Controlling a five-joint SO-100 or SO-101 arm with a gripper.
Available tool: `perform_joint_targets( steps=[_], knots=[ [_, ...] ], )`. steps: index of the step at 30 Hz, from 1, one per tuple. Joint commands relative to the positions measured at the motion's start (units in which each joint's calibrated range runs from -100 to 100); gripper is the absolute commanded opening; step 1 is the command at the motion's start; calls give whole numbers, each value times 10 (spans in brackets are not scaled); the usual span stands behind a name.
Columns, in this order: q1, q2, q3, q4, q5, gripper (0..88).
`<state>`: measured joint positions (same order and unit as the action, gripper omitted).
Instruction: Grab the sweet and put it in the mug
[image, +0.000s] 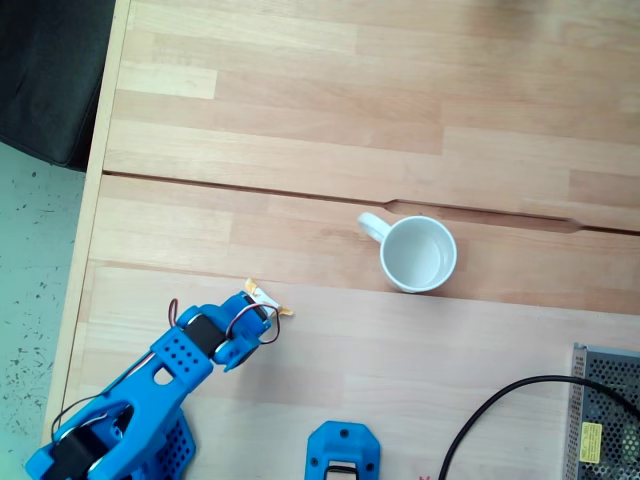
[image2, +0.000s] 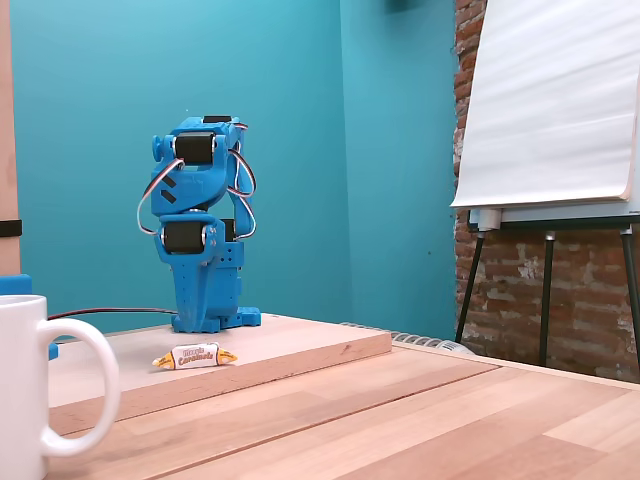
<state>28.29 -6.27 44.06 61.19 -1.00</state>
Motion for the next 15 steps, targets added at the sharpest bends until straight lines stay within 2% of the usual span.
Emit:
perform_joint_targets(
  steps=[1,15],
  knots=[
    [-3,1,-35,-5,0,68],
    [-3,3,-96,-5,-1,67]
  ],
)
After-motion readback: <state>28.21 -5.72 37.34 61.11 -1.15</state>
